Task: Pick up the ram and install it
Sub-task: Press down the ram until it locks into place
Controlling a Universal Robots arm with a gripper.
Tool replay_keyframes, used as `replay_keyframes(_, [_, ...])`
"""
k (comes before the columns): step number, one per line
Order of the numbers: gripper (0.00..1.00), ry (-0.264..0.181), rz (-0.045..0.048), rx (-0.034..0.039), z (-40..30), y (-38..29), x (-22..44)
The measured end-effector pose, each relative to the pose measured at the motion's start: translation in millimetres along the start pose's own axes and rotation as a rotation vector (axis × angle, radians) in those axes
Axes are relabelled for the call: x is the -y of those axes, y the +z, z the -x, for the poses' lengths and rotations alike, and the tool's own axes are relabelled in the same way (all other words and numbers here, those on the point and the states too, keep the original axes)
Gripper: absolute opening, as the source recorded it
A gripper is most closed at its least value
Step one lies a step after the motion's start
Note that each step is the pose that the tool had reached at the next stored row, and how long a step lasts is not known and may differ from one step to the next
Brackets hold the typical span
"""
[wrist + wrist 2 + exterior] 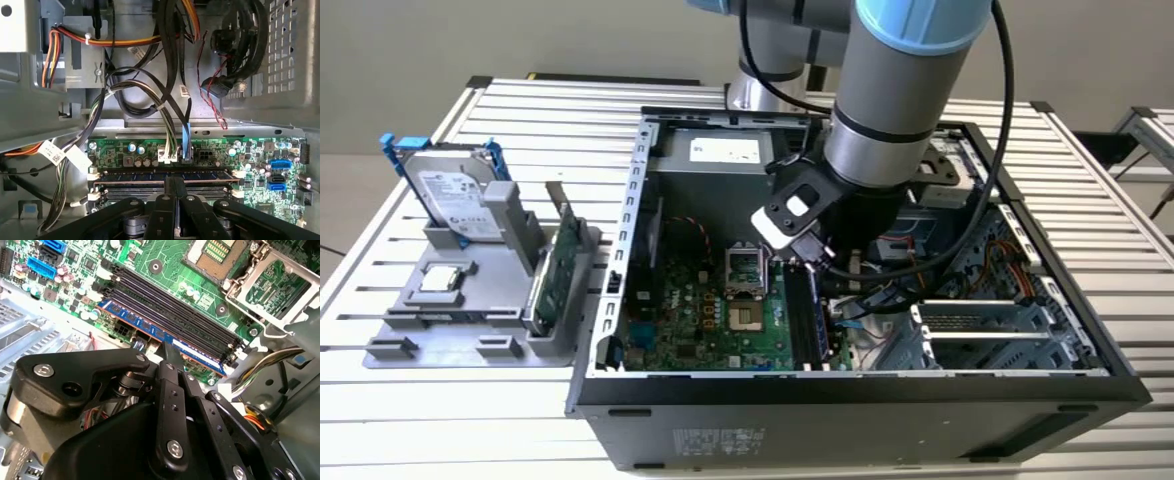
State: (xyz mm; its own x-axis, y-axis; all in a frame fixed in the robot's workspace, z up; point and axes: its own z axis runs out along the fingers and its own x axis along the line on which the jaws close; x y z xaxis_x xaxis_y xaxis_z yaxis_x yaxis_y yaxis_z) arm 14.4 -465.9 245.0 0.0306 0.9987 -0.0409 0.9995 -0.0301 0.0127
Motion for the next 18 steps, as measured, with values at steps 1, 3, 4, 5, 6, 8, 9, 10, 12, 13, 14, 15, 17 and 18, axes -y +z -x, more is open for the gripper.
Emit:
replay_keyframes(1, [0.00, -0.001, 0.0000, 0.0000, 0.0, 0.0, 0.8])
replay_keyframes(3, [0.00, -0.006, 0.0002, 0.0001, 0.1, 0.0, 1.4])
replay_keyframes(4, [0.00, -0.010, 0.0004, -0.0001, 0.0, 0.2, 1.3])
replay_keyframes(5, [0.00, -0.015, 0.0004, -0.0004, -0.1, 0.6, 1.3])
replay_keyframes(6, [0.00, -0.023, 0.0005, -0.0005, -0.1, 1.0, 1.3])
replay_keyframes(8, [0.00, -0.041, 0.0007, -0.0005, -0.3, 1.7, 1.4])
replay_keyframes(9, [0.00, -0.049, 0.0009, -0.0006, -0.3, 2.0, 1.4])
replay_keyframes(10, [0.00, -0.058, 0.0009, -0.0008, -0.4, 2.2, 1.4])
replay_keyframes(12, [0.00, -0.068, 0.0011, -0.0009, -0.5, 2.5, 1.4])
replay_keyframes(13, [0.00, -0.069, 0.0011, -0.0009, -0.5, 2.5, 1.4])
replay_keyframes(14, [0.00, -0.069, 0.0010, -0.0009, -0.5, 2.5, 1.4])
replay_keyframes(15, [0.00, -0.069, 0.0007, -0.0009, -0.5, 2.5, 1.5])
replay_keyframes(17, [0.00, -0.070, 0.0003, -0.0009, -0.5, 2.5, 1.5])
replay_keyframes(18, [0.00, -0.070, 0.0001, -0.0009, -0.5, 2.5, 1.4])
